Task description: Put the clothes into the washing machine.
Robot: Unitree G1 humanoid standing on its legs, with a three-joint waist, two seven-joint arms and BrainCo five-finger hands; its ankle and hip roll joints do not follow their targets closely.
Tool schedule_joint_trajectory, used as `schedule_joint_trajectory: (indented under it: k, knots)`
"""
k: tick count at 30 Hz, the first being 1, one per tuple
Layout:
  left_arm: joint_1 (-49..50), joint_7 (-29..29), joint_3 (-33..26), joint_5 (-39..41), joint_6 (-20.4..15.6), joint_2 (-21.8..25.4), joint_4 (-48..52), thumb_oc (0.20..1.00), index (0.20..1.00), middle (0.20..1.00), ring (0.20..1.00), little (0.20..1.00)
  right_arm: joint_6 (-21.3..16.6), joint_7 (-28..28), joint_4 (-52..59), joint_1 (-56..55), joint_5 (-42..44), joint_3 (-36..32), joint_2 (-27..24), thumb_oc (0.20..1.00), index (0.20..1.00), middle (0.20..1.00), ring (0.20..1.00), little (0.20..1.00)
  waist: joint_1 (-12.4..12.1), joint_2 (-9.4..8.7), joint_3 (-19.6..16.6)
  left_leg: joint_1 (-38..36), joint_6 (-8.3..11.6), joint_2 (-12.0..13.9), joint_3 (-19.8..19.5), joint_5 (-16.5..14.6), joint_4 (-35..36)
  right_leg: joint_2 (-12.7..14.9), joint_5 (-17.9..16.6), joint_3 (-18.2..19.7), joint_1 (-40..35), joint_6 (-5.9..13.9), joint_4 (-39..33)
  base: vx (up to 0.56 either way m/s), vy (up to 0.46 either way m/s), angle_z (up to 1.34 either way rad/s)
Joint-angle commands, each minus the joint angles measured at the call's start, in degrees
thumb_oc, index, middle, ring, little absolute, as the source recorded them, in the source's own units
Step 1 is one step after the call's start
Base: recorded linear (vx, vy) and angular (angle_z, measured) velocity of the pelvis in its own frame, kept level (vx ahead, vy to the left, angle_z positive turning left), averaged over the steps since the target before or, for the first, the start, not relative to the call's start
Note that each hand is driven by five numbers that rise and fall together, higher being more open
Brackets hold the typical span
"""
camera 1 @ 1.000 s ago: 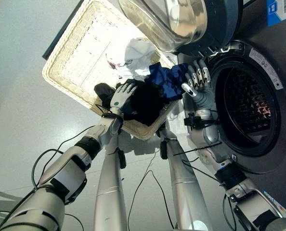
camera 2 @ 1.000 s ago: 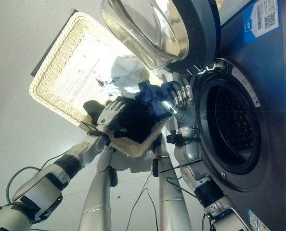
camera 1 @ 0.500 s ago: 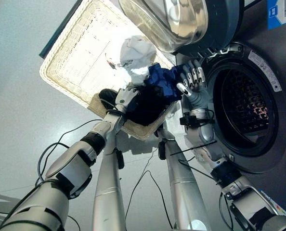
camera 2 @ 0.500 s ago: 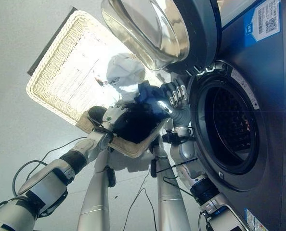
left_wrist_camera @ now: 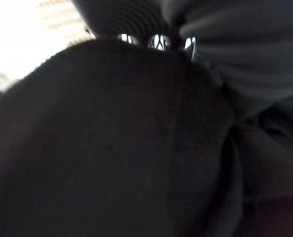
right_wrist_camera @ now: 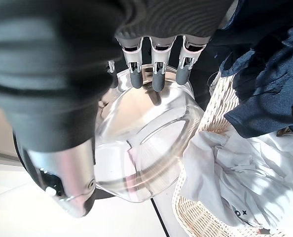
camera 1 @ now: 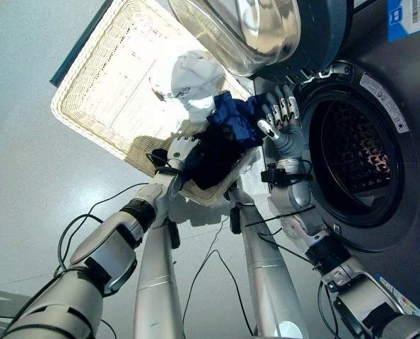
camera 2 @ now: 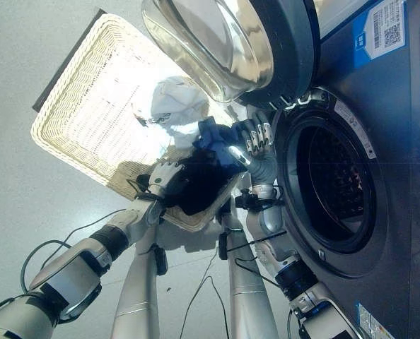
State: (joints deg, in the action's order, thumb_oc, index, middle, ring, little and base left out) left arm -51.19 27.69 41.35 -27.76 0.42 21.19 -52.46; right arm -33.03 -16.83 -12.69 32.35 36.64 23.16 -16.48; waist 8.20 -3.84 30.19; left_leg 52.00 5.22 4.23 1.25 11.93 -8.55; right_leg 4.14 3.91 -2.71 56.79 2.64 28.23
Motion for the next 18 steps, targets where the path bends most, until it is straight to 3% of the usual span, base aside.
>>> schedule_joint_trajectory:
  k: [1, 4, 6, 8, 11, 12, 18]
  knots:
    - [2.93, 5.94, -6.02, 16.08, -6.87, -2.53, 1.6, 0.2, 0.2, 0.2, 0.2, 0.2, -4.16, -0.49, 3.54, -0.38, -1.51, -2.2, 0.71, 1.0, 1.0, 1.0, 1.0, 1.0, -2.13, -1.17, -0.4, 0.23, 1.0, -4.2, 0.4, -6.36, -6.25, -1.54, -14.85, -1.69, -1.87, 7.54, -14.1, 0.0, 0.0, 0.0]
    - [5.34, 5.38, -11.64, 27.43, -15.87, -3.13, 5.65, 0.2, 0.2, 0.2, 0.2, 0.2, -3.2, -0.28, 4.89, -0.87, -1.24, -3.08, 0.81, 1.0, 1.0, 1.0, 1.0, 1.0, -2.59, -0.8, -0.4, 0.34, 0.86, -4.35, 0.26, -6.27, -6.19, -1.39, -14.75, -2.04, -1.73, 7.49, -13.91, 0.0, 0.0, 0.0]
    - [6.53, 4.37, -13.88, 31.1, -19.54, -3.44, 8.1, 0.2, 0.2, 0.2, 0.2, 0.2, -2.11, 0.31, 5.88, -1.26, -1.2, -3.67, 0.85, 1.0, 1.0, 1.0, 1.0, 1.0, -2.81, -0.53, -0.4, 0.36, 0.83, -4.43, 0.24, -6.27, -6.09, -1.32, -14.6, -2.18, -1.7, 7.46, -13.81, 0.0, 0.0, 0.0]
    - [9.04, 1.39, -17.19, 37.84, -27.02, -3.85, 13.25, 0.2, 0.2, 0.2, 0.2, 0.2, 0.55, 1.52, 8.88, -2.5, -1.26, -4.99, 0.77, 1.0, 1.0, 1.0, 1.0, 1.0, -3.2, 0.06, -0.4, 0.54, 0.62, -4.7, 0.12, -6.3, -6.0, -1.2, -14.44, -2.38, -1.42, 7.35, -13.53, 0.0, 0.0, 0.0]
    - [10.75, -2.01, -19.68, 41.45, -31.6, -4.26, 17.39, 0.2, 0.2, 0.2, 0.2, 0.2, 3.21, 3.31, 11.41, -3.4, -0.69, -5.8, 0.56, 1.0, 1.0, 1.0, 1.0, 1.0, -3.49, 0.53, -0.4, 0.67, 0.32, -5.01, -0.01, -6.37, -5.9, -1.13, -14.34, -2.5, -1.04, 7.16, -13.2, 0.01, 0.011, 0.05]
    - [12.08, -6.01, -21.46, 45.48, -34.84, -4.29, 20.68, 0.2, 0.2, 0.2, 0.2, 0.2, 4.65, 4.98, 13.0, -4.04, -0.24, -6.38, 0.01, 1.0, 1.0, 1.0, 1.0, 1.0, -3.69, 0.81, -0.4, 0.58, 0.18, -5.14, 0.05, -6.35, -5.61, -1.07, -14.26, -2.64, -0.94, 7.0, -13.16, 0.0, 0.01, 0.05]
    - [14.51, -14.08, -24.46, 52.54, -39.72, -4.17, 28.39, 0.2, 0.2, 0.2, 0.2, 0.2, 7.44, 7.39, 15.65, -5.09, 0.53, -7.76, -1.21, 1.0, 1.0, 1.0, 1.0, 1.0, -4.11, 1.63, -0.4, 0.4, -0.03, -5.28, 0.12, -6.28, -5.35, -0.7, -13.8, -2.87, -0.83, 6.49, -12.78, 0.0, 0.03, 0.04]
